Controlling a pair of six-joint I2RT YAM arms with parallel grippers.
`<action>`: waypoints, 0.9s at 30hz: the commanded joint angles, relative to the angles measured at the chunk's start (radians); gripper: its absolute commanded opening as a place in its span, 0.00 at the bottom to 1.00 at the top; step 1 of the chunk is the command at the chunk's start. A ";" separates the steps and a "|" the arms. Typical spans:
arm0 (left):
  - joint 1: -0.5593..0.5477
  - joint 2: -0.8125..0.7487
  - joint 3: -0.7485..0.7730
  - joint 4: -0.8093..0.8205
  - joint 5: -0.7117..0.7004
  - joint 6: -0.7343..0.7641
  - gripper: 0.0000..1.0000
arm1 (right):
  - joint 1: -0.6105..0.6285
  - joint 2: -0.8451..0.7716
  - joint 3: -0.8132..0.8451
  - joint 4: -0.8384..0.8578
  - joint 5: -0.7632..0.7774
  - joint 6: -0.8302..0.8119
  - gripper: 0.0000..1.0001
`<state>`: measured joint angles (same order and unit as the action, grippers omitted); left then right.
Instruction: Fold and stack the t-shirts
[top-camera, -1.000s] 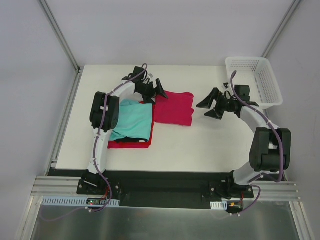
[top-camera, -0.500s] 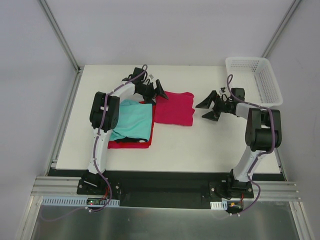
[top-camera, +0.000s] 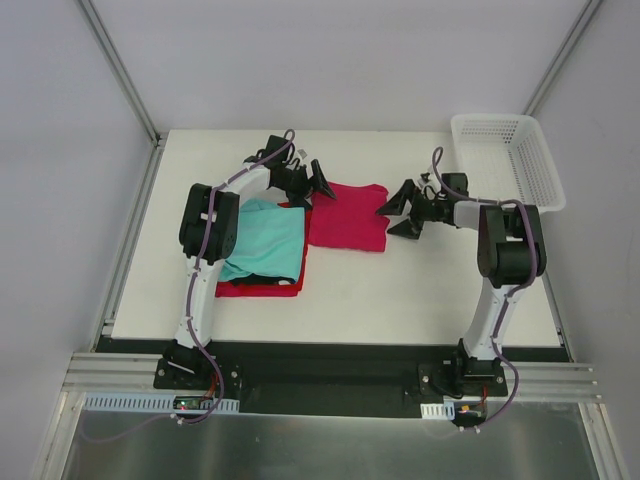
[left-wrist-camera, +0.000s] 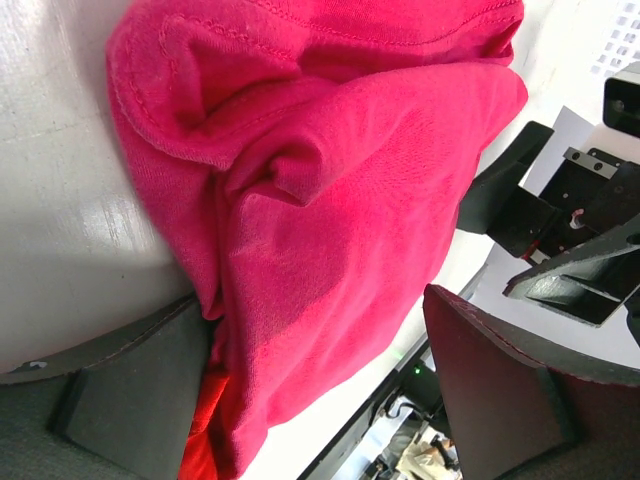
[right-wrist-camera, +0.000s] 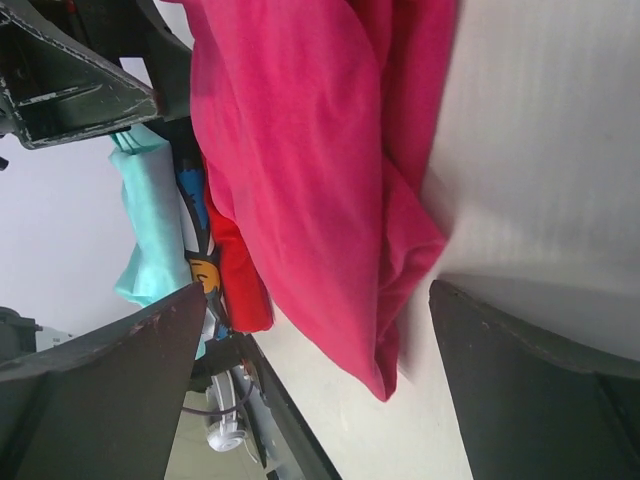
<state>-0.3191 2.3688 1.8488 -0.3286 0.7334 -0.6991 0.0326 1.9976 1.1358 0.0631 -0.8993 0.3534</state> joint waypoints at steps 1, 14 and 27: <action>-0.005 -0.014 -0.033 -0.058 -0.008 0.006 0.84 | 0.024 0.049 0.064 0.033 -0.018 0.001 0.99; -0.003 -0.031 -0.056 -0.058 -0.006 0.007 0.81 | 0.093 0.153 0.119 0.125 -0.013 0.073 0.97; -0.005 -0.063 -0.171 0.045 0.009 -0.043 0.68 | 0.133 0.148 0.067 0.218 -0.009 0.130 0.96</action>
<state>-0.3191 2.3207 1.7302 -0.2554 0.7521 -0.7238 0.1524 2.1223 1.2228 0.2657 -0.9401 0.4843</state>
